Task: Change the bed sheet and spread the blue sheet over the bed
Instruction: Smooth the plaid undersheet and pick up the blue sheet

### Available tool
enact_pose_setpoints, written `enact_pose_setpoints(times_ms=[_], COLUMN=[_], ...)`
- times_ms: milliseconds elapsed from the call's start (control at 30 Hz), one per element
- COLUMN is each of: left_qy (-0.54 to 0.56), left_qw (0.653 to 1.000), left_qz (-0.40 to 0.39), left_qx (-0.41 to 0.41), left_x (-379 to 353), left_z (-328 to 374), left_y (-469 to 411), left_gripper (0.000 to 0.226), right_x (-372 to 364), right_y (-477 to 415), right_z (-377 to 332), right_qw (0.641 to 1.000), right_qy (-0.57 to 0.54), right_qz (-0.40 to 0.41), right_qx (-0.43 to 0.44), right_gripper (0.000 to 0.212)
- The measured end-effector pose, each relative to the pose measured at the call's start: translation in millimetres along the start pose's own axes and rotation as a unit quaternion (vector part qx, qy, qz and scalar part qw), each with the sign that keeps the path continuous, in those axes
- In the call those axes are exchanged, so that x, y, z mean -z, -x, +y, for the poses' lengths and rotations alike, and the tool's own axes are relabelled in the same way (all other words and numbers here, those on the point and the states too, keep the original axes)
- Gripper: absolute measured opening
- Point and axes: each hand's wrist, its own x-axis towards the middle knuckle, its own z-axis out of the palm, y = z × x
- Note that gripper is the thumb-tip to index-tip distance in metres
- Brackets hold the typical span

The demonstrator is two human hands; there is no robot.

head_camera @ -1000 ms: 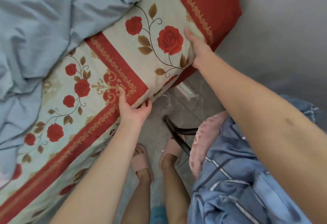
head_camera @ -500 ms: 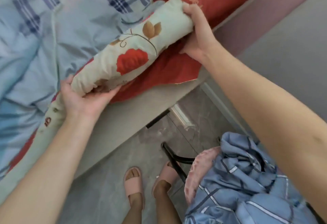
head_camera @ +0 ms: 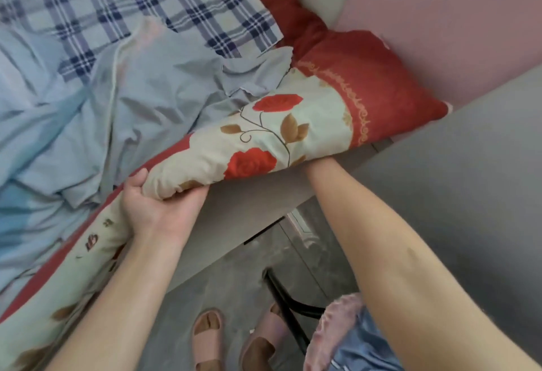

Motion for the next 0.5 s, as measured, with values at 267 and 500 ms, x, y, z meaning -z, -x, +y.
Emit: enact_pose_setpoints(times_ms=[267,500], left_qy=[-0.020,-0.010], left_qw=[0.999,0.993], left_qz=[-0.017,0.115], left_qx=[-0.019,0.032], left_x=[5,66], left_z=[-4,-77], left_y=[0,9], left_gripper=[0.059,0.066], right_x=[-138,-104], right_y=[18,78], right_z=[19,-81], right_qw=[0.567,0.557], right_qy=[-0.376,-0.183], right_qz=[0.725,0.810], right_qx=[-0.105,-0.014], right_gripper=[0.088,0.065])
